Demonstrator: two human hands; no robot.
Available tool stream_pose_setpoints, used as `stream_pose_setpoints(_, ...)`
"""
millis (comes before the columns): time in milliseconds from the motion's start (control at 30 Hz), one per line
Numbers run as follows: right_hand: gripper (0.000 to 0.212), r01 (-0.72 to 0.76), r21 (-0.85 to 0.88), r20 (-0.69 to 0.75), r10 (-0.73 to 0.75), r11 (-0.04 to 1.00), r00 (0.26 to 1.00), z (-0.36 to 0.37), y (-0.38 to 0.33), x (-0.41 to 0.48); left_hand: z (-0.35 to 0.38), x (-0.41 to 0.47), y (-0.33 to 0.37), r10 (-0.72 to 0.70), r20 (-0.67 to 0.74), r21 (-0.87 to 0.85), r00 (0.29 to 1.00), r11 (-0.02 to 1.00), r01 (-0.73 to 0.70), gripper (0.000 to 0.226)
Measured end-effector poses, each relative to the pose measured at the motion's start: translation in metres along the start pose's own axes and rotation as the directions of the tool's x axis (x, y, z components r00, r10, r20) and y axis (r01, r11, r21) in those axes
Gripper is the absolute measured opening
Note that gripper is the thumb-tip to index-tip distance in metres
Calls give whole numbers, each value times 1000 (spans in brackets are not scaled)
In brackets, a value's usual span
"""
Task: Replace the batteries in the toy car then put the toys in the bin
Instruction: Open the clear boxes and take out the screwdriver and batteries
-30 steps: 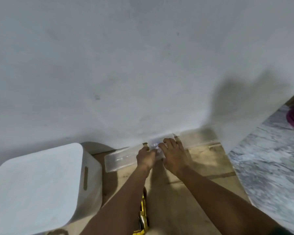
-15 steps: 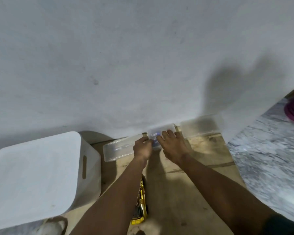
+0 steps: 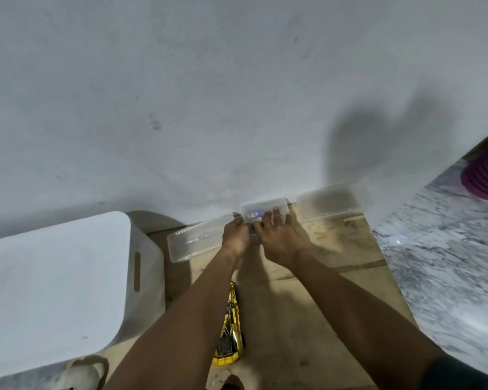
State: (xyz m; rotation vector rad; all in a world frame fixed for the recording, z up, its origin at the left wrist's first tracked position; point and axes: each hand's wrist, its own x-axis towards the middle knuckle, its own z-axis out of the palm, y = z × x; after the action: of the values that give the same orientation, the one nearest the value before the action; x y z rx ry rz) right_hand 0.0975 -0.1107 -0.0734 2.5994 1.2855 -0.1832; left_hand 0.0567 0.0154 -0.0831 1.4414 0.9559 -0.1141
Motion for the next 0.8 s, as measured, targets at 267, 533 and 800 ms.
stream_pose_setpoints(267, 46, 55, 76, -86, -48, 996, 995, 5, 22, -2, 1, -7, 5, -53, -40, -107, 998, 993, 48, 13)
stream_pose_setpoints(533, 23, 107, 160, -428, -28, 981, 903, -10, 44, 5, -1, -18, 15, -93, 36, -191, 995, 977, 99, 26)
stream_pose_setpoints(800, 27, 22, 632, -538, 418, 774, 732, -3, 30, 3, 1, -18, 18, -56, 62, -177, 996, 982, 67, 53)
